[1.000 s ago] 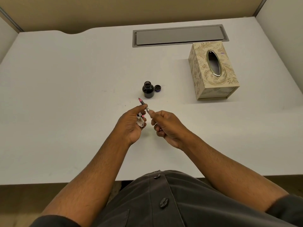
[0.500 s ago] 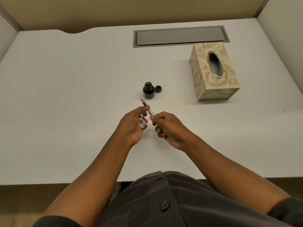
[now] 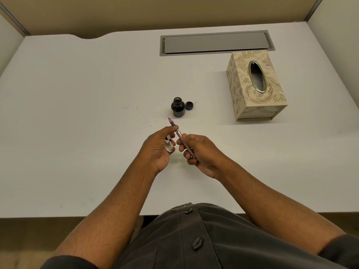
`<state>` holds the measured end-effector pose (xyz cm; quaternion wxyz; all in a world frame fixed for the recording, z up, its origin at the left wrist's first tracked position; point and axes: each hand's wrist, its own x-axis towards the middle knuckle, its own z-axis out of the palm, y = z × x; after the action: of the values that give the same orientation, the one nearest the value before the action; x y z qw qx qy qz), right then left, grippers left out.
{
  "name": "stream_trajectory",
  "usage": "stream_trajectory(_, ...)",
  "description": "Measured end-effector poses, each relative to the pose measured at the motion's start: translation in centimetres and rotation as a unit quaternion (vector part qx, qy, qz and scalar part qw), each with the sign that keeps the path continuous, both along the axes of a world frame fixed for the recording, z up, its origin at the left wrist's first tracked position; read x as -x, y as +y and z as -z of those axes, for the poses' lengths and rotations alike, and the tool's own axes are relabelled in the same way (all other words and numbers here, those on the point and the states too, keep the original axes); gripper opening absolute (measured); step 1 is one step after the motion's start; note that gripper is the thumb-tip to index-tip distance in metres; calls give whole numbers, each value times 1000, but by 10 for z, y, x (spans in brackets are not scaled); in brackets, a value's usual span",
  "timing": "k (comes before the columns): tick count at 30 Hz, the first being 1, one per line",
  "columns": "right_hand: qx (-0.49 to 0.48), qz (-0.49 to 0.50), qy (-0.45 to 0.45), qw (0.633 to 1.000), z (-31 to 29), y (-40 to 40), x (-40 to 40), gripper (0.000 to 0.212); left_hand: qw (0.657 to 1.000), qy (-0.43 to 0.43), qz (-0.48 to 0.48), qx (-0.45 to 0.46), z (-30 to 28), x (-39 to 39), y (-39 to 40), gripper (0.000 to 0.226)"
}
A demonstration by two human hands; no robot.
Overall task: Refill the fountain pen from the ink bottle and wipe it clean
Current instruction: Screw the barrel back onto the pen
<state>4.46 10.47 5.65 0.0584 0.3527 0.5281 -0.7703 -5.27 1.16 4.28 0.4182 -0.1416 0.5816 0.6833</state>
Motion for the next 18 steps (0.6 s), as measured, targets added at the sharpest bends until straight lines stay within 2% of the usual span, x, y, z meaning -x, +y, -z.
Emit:
stream_trajectory(3,27,10,6,1000,-1,0,0,37,1000,0,3,-3,1,1,-1,20)
stream_trajectory(9,6,8,11,1000,0,1,-1,18,1000,4,2,-3,-1,1,0,24)
stream_trajectory(15,37,6,15,999,-1,2,-2,37,1000,5,0,-2,3,2,0,24)
stream_trajectory(18,17,2,17,1000,0,1,-2,25,1000,7,-2,-4,1,1,0,16)
